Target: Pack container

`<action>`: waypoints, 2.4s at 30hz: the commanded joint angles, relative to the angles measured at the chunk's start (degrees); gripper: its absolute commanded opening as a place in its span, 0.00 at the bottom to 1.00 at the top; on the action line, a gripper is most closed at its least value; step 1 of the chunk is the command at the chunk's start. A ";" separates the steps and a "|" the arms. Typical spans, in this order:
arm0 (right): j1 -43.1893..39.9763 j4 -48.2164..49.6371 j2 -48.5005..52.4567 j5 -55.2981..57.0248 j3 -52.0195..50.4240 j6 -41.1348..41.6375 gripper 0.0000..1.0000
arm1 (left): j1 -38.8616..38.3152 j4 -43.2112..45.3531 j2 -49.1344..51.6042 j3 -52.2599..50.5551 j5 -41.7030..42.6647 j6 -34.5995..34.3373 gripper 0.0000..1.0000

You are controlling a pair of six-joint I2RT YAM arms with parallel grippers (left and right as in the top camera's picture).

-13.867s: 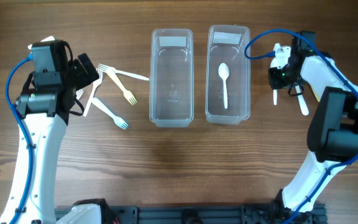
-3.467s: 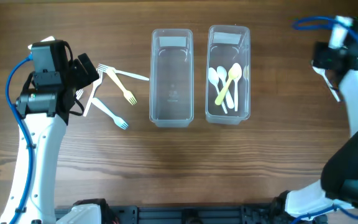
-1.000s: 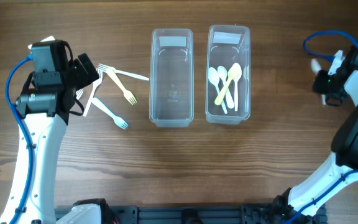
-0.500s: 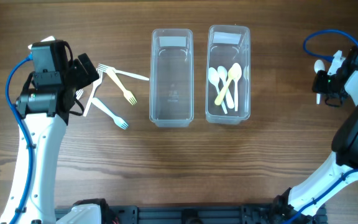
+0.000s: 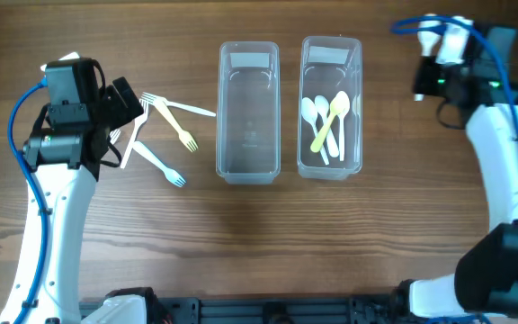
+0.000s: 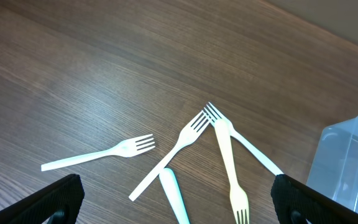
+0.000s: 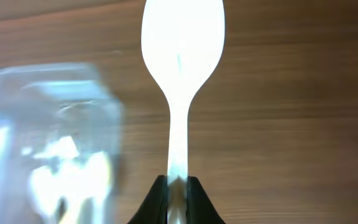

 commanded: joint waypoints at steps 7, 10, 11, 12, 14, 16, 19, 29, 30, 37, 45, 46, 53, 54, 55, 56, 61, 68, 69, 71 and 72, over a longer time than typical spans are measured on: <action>18.67 -4.79 3.73 -0.42 -0.63 11.76 0.04 | 0.24 0.00 -0.22 1.05 -0.57 0.52 1.00; 21.09 -4.79 7.12 0.96 -0.63 14.78 0.04 | 0.24 0.00 -0.22 1.05 -0.57 0.55 1.00; 21.27 -4.68 8.45 1.05 -0.63 15.17 0.05 | 0.24 0.00 -0.22 1.05 -0.66 0.57 1.00; 21.29 -4.63 9.98 1.05 -0.63 15.17 0.07 | 0.24 -0.02 -0.22 1.05 -1.70 0.57 1.00; 21.29 -4.42 12.02 1.07 -0.63 14.10 0.21 | 0.24 0.00 -0.22 1.05 -3.58 0.55 1.00; 21.27 -3.87 12.28 1.33 -0.63 11.80 0.29 | 0.24 0.00 -0.22 1.05 -3.58 0.55 1.00; 21.24 -1.60 10.49 4.70 -0.35 6.60 0.47 | 0.24 0.00 -0.22 1.05 -3.58 0.55 1.00; 9.57 -1.07 -2.04 13.49 1.14 1.01 0.77 | 0.24 2.47 -0.22 1.05 4.09 0.11 1.00; 6.71 -1.51 -3.79 13.44 1.14 1.05 0.78 | 0.24 1.68 -0.22 1.05 7.30 0.11 1.00; -10.40 -6.12 -8.75 5.53 1.11 1.07 0.84 | 0.17 -1.88 1.60 1.03 13.57 -5.68 1.00; -14.01 -7.50 -8.73 5.53 1.05 1.64 0.85 | 0.13 -13.16 15.02 0.96 6.86 -27.52 0.89; -13.99 -7.56 -8.73 5.53 1.03 1.66 0.85 | 0.13 -13.35 18.82 0.96 9.05 -33.05 0.87; -13.99 -7.96 -8.73 5.53 1.01 1.64 0.85 | 0.13 -10.62 29.68 0.96 14.45 -41.77 0.69; -14.01 -7.98 -8.73 5.53 1.01 1.66 0.85 | 0.13 -10.21 30.40 0.96 14.45 -41.72 0.69; -14.01 -7.96 -8.73 5.53 1.01 1.66 0.85 | 0.13 -9.94 31.01 0.96 14.32 -41.53 0.70; -13.99 -7.93 -8.73 5.53 1.01 1.68 0.85 | 0.13 -9.79 31.41 0.94 14.03 -41.44 0.71; -14.01 -7.89 -8.73 5.53 1.01 1.68 0.84 | 0.13 -6.08 32.92 0.52 12.66 -31.80 0.84; -14.01 -7.93 -8.73 5.53 1.01 1.70 0.84 | 0.13 -5.03 33.03 0.48 10.51 -27.89 0.62; -13.99 -7.93 -8.73 5.53 1.01 1.79 0.84 | 0.13 -5.03 33.03 0.48 10.54 -27.91 0.57; -13.99 -7.98 -8.73 5.51 1.01 3.15 0.83 | 0.13 -4.61 33.03 0.42 10.51 -27.89 0.34; -13.99 -7.98 -8.75 5.51 1.01 3.21 0.83 | 0.13 -4.39 33.03 0.33 10.49 -27.89 0.33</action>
